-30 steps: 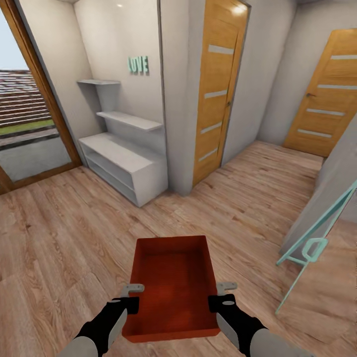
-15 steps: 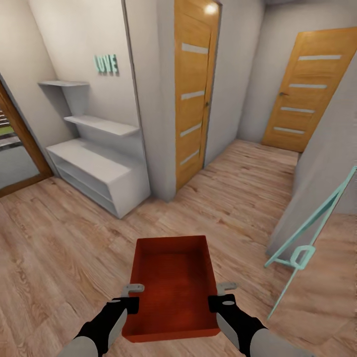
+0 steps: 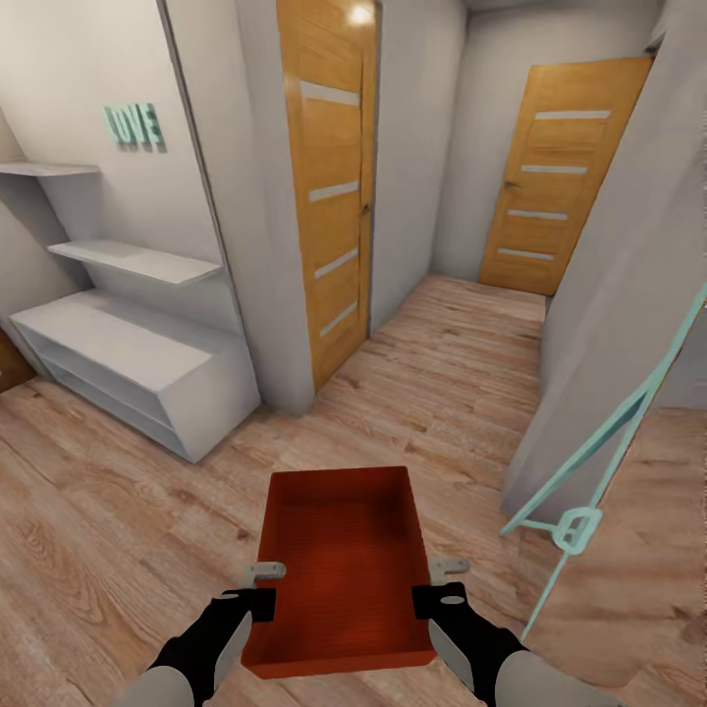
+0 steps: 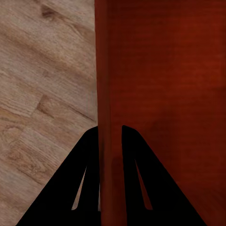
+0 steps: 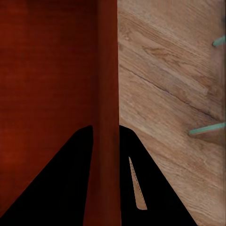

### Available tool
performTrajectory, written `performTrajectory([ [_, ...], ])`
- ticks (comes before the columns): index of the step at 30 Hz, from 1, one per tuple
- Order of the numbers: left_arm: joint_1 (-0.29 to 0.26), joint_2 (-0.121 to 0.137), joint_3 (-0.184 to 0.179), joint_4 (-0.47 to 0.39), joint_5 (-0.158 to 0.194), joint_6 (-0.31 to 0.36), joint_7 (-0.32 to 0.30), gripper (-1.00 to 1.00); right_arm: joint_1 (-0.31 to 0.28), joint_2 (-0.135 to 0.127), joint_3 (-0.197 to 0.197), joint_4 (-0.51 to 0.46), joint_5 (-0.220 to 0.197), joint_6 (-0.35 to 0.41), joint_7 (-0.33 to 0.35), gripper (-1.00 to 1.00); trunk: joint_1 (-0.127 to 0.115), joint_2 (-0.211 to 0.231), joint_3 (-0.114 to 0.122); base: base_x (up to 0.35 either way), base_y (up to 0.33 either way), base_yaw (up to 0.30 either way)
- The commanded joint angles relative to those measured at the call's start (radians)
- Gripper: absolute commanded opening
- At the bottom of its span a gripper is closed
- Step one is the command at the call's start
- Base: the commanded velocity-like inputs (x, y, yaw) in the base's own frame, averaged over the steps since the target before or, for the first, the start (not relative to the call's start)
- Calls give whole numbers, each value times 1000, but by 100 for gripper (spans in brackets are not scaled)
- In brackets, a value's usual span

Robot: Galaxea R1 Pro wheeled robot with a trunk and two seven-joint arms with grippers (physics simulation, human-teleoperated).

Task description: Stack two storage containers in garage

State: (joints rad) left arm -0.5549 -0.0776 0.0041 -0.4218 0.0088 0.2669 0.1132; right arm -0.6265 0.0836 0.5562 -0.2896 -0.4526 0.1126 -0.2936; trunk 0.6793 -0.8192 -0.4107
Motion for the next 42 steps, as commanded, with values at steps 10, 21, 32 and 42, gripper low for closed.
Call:
performTrajectory([
  [10, 0, 1, 4, -5, -24, 8, 11, -100, -1, -15, 8, 9, -3, 7, -19, -100, 1, -1, -1, 323, 0, -175],
  [21, 0, 1, 4, -5, -24, 9, 11, -100, -1, -15, 8, 9, -3, 7, -19, -100, 1, -1, -1, 323, 0, -5],
  [32, 0, 1, 4, -5, -24, 9, 11, -100, -1, -15, 8, 9, -3, 7, -19, -100, 1, -1, -1, 323, 0, 0],
  [42, 0, 1, 4, -5, -24, 9, 11, -100, -1, -15, 8, 9, -3, 7, -19, -100, 1, -1, -1, 323, 0, 0],
])
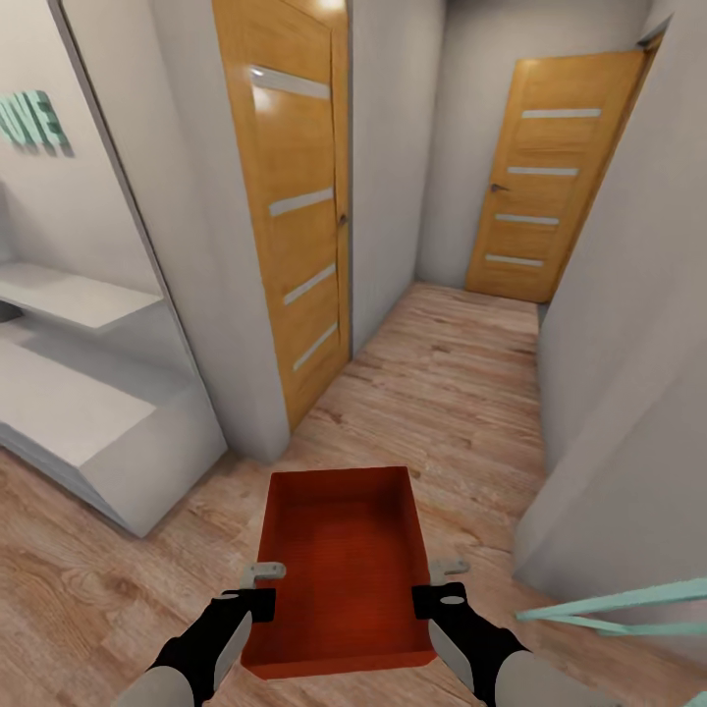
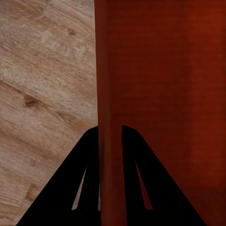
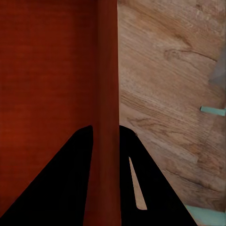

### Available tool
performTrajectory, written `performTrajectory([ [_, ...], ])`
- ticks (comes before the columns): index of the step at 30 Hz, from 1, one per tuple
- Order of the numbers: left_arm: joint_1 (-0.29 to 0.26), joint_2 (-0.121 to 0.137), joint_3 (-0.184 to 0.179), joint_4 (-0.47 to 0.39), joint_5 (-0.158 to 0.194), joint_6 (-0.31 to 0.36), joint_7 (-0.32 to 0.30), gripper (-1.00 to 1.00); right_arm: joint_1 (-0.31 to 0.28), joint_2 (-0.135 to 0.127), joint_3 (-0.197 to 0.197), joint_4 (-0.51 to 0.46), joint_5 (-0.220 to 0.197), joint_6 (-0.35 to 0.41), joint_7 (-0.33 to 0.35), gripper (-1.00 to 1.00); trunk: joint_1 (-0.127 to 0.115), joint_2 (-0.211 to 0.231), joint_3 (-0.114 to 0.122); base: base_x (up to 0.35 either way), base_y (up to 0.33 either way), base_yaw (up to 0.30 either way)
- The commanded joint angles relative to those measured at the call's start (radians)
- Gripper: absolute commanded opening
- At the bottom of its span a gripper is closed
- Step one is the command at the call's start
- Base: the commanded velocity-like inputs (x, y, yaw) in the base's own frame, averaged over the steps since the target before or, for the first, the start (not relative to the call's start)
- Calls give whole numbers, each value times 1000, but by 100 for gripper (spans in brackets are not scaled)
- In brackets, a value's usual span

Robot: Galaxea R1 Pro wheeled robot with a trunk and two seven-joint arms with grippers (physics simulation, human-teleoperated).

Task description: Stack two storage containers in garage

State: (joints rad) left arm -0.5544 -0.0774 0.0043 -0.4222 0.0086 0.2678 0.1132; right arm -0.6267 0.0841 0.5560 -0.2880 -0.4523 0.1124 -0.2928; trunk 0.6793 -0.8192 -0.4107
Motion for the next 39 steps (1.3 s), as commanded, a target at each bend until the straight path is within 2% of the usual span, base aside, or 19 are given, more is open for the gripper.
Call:
performTrajectory([
  [1, 0, 1, 3, -4, -24, 8, 11, -100, -1, -15, 9, 7, -3, 7, -20, -100, 1, -1, -1, 323, 0, 0],
  [22, -1, 1, 3, -4, -24, 8, 11, -100, -1, -17, 9, 7, -3, 7, -21, -100, 1, -1, -1, 323, 0, -7],
  [39, -1, 1, 3, -4, -24, 8, 11, -100, -1, -16, 9, 7, -3, 7, -22, -100, 1, -1, -1, 323, 0, -227],
])
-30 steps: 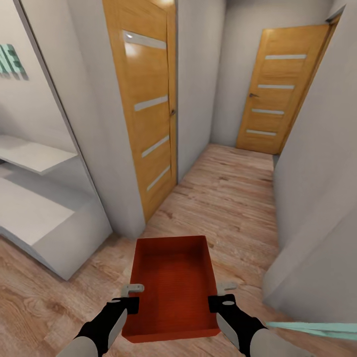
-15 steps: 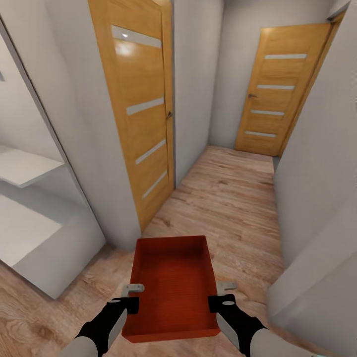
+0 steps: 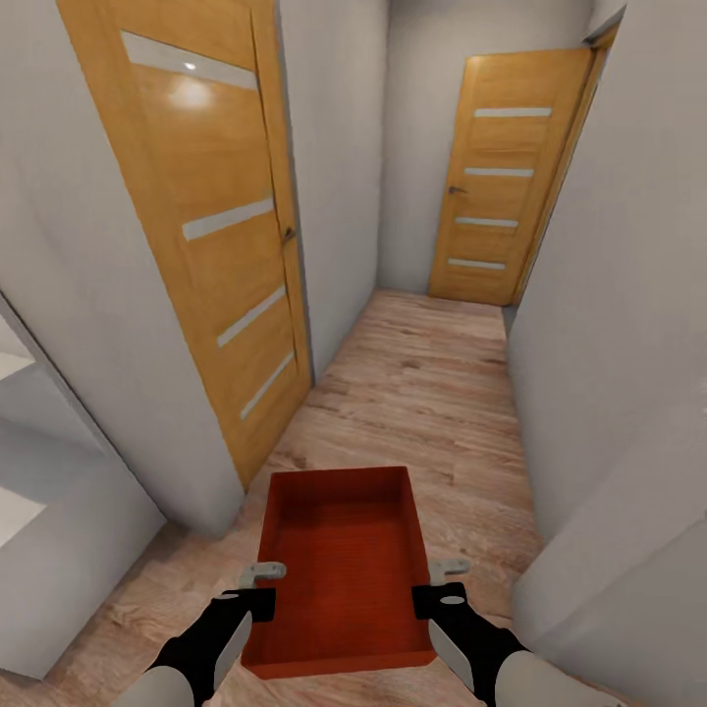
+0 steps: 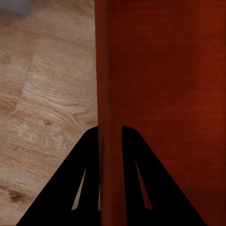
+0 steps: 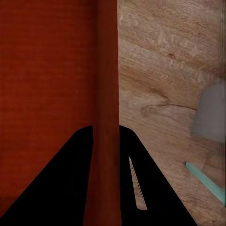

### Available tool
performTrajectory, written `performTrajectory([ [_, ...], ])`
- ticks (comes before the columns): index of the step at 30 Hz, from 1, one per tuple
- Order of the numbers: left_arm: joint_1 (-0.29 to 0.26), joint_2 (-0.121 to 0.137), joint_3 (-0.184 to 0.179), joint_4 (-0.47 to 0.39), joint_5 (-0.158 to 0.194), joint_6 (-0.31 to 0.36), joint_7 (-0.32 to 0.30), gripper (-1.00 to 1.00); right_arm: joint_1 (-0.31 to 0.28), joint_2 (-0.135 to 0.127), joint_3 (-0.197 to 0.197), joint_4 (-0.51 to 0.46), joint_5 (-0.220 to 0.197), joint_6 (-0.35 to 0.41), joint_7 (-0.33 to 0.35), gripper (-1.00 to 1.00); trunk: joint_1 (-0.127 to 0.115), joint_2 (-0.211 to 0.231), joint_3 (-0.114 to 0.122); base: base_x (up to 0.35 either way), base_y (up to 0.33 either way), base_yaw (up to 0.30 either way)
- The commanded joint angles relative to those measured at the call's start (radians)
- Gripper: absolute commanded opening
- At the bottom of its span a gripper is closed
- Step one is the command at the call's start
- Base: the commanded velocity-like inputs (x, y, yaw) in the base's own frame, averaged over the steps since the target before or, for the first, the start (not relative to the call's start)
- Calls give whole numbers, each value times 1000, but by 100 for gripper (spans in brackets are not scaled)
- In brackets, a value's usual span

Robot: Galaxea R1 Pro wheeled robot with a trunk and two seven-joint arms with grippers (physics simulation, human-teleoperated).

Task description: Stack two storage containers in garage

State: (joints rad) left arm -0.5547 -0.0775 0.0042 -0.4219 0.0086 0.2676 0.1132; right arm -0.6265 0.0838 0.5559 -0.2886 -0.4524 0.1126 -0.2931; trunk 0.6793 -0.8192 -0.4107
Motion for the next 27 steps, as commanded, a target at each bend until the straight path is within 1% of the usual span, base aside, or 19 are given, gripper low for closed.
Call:
performTrajectory([
  [1, 0, 1, 3, -5, -24, 8, 11, -100, -1, -16, 9, 8, -3, 7, -21, -100, 1, -1, -1, 323, 0, -241],
  [11, 0, 1, 3, -5, -24, 9, 11, -100, -1, -16, 9, 8, -3, 7, -20, -100, 1, -1, -1, 323, 0, -222],
  [27, -1, 1, 3, -5, -24, 9, 11, -100, -1, -16, 9, 8, -3, 7, -20, -100, 1, -1, -1, 324, 0, -14],
])
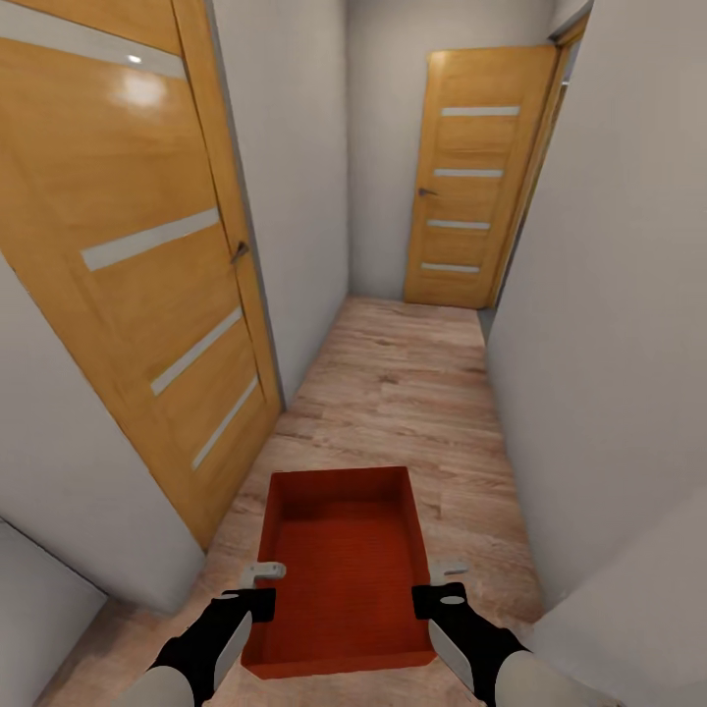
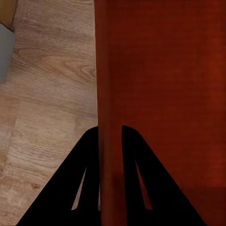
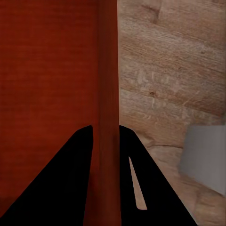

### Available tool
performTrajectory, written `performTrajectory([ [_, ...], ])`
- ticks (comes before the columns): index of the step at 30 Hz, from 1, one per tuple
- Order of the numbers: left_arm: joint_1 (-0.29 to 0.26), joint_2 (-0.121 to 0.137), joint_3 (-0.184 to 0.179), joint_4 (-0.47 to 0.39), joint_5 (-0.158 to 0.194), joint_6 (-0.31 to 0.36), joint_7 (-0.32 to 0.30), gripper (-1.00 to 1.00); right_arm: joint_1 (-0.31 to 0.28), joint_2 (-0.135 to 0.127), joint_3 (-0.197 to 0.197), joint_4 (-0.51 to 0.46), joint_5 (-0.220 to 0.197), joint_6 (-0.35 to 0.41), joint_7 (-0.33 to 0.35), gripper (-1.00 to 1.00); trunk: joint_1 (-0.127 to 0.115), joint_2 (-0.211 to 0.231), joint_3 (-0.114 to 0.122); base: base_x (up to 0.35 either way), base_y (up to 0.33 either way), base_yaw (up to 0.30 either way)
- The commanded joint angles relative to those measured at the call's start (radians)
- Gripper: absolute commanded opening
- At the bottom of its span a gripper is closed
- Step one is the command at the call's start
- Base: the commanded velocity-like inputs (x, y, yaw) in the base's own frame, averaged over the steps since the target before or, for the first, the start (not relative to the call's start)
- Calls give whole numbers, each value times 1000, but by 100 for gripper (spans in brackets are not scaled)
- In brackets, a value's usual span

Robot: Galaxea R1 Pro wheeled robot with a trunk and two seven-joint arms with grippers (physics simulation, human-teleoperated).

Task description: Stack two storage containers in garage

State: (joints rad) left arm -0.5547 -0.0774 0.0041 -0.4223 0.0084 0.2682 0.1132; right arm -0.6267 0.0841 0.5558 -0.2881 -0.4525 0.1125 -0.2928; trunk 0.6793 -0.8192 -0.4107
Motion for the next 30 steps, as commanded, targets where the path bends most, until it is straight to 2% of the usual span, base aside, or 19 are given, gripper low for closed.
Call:
performTrajectory([
  [1, 0, 1, 4, -4, -24, 8, 11, -100, -1, -17, 9, 7, -3, 7, -20, -100, 1, -1, -1, 324, 0, 0],
  [30, 0, 1, 4, -3, -24, 8, 11, -100, -1, -17, 9, 7, -3, 7, -20, -100, 1, -1, -1, 323, 0, 0],
])
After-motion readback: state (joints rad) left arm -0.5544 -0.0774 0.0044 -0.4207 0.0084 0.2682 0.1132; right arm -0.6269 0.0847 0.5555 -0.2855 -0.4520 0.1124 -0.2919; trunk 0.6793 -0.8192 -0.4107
